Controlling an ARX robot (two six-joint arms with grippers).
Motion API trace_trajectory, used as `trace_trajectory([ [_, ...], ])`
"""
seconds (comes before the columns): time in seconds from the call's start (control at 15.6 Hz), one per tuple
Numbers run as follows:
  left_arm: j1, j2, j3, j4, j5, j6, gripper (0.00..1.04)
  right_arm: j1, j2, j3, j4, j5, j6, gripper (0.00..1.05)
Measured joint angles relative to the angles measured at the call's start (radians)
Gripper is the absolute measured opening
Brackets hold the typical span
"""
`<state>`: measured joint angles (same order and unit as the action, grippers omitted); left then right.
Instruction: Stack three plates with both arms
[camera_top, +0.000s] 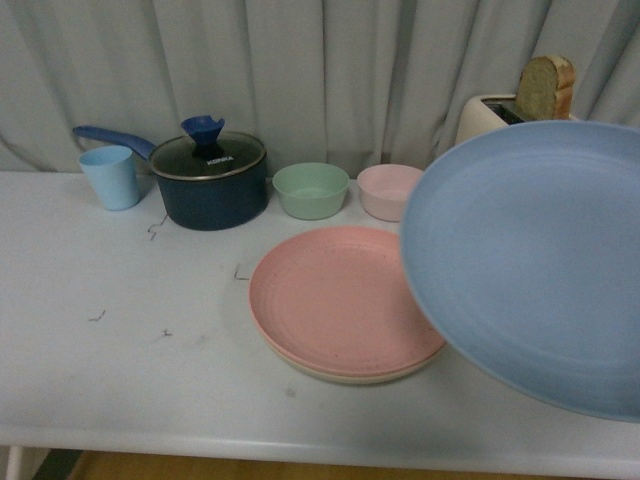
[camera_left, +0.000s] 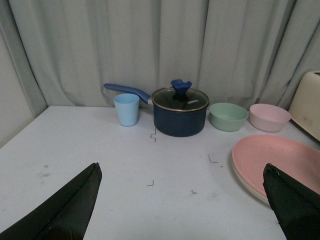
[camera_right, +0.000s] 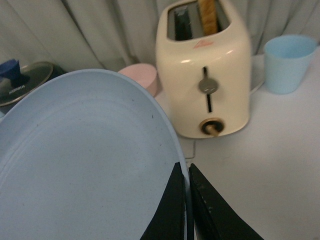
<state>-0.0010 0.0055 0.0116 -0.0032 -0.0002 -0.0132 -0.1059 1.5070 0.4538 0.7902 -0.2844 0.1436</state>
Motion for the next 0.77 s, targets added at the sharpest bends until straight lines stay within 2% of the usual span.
trace_trajectory([
  [0.13,0.000,0.000,0.000,0.000,0.000,0.000,0.98,0.192,0.170,0.137,-0.006,0.121,0.056,0.03],
  [0.26,0.000,0.000,0.000,0.000,0.000,0.000,0.98,0.343,0.303,0.260,-0.052,0.214,0.082,0.03],
  [0.38,0.000,0.000,0.000,0.000,0.000,0.000,0.98,0.430,0.416,0.357,-0.166,0.310,0.102,0.03],
  [0.58,0.000,0.000,0.000,0.000,0.000,0.000,0.98,0.453,0.502,0.460,-0.219,0.396,0.132,0.03],
  [0.77,0.000,0.000,0.000,0.000,0.000,0.000,0.98,0.442,0.584,0.559,-0.277,0.408,0.198,0.03],
])
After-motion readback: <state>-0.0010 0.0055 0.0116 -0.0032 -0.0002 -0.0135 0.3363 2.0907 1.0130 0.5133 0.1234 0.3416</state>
